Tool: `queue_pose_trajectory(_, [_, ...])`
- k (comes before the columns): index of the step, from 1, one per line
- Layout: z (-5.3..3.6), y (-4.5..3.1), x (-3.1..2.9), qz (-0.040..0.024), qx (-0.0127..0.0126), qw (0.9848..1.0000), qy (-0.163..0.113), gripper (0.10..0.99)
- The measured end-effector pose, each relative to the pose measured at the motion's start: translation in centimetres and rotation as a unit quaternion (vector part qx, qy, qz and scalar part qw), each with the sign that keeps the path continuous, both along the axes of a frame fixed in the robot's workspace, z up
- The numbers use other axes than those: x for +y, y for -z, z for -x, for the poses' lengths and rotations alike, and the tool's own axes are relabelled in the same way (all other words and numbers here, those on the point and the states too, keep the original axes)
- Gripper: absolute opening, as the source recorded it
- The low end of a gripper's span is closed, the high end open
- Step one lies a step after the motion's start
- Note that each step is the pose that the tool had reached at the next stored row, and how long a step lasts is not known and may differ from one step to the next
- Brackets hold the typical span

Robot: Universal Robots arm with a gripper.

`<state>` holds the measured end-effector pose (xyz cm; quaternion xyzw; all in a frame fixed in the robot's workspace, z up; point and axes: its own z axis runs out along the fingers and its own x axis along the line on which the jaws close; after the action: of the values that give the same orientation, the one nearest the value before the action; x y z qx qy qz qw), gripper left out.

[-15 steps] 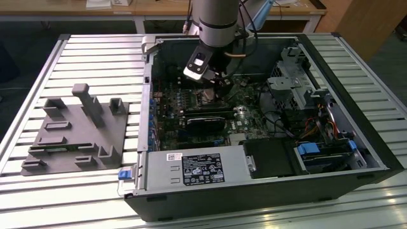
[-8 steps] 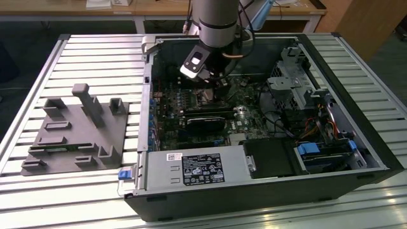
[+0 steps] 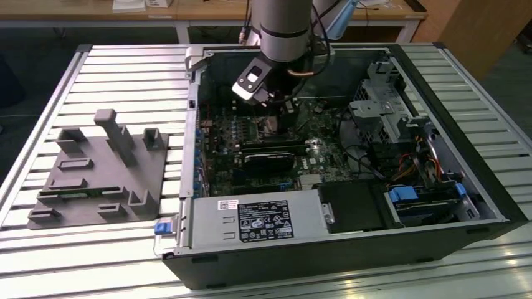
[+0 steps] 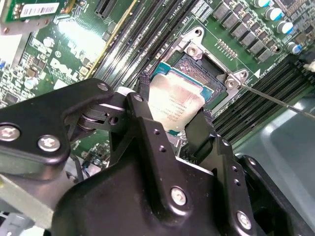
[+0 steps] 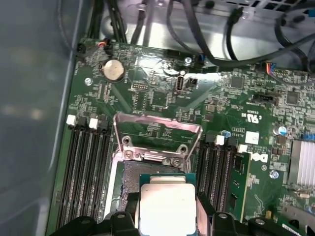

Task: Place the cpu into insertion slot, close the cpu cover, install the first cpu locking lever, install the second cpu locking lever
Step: 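Place the cpu into insertion slot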

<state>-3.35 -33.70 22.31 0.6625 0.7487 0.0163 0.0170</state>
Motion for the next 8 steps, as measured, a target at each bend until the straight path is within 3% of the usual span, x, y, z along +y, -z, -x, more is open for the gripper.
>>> queue_pose_trajectory(8, [0.00,0.11,0.50,0.0000,0.0000,0.9997,0.025,0.541])
